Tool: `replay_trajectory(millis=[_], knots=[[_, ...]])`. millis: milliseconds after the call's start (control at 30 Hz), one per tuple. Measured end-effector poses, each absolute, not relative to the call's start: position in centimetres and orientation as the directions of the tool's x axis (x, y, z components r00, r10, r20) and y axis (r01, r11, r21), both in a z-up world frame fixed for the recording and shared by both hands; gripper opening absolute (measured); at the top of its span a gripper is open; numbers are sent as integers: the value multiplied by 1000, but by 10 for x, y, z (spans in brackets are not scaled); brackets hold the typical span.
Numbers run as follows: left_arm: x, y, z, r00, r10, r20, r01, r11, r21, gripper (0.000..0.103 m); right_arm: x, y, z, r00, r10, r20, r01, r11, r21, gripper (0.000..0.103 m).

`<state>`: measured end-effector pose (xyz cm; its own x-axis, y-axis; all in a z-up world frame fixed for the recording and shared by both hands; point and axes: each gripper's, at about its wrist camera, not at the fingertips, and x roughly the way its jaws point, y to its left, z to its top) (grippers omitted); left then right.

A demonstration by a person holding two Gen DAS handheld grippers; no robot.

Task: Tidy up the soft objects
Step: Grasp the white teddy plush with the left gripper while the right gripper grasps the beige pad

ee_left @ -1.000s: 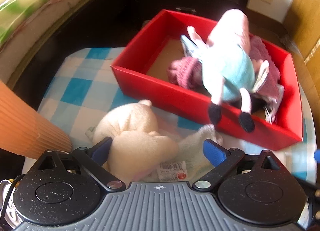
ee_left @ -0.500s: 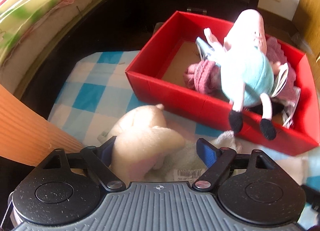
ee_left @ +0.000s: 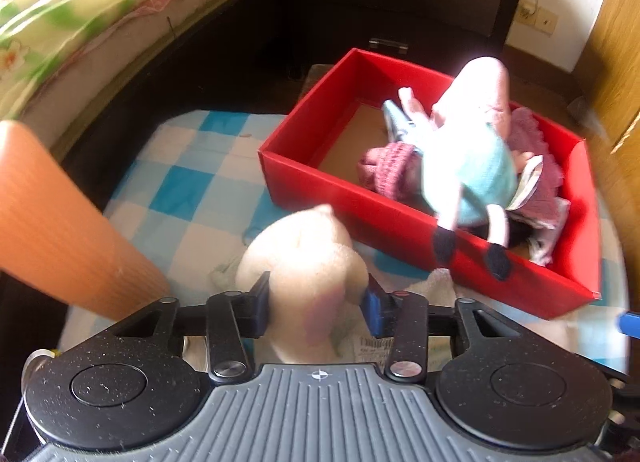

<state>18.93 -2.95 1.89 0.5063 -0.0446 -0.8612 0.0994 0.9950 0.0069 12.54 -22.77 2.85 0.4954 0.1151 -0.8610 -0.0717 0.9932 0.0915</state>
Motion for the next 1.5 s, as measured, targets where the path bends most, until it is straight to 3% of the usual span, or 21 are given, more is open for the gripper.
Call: replay_trajectory(millis=[167, 533, 767, 1000, 1267, 1500], knots=[[162, -27, 39, 494, -164, -854, 144, 984, -106, 42, 126, -225, 31, 498, 116, -860, -83, 993, 86, 56], [120, -19, 54, 484, -259, -836, 235, 959, -161, 42, 133, -225, 9, 452, 112, -885, -128, 990, 60, 53], [114, -6, 51, 435, -340, -834, 248, 935, -252, 44, 147, -214, 3, 391, 250, -886, -394, 915, 84, 67], [108, 4, 44, 387, -385, -838, 248, 919, -307, 46, 152, -213, -16, 261, 339, -904, -566, 812, 141, 68], [107, 1, 34, 351, -390, -851, 264, 914, -310, 48, 117, -209, -9, 186, 346, -920, -608, 776, 169, 68], [102, -5, 29, 324, -405, -855, 256, 908, -332, 49, 97, -198, 3, 339, 269, -901, -618, 786, 2, 70]])
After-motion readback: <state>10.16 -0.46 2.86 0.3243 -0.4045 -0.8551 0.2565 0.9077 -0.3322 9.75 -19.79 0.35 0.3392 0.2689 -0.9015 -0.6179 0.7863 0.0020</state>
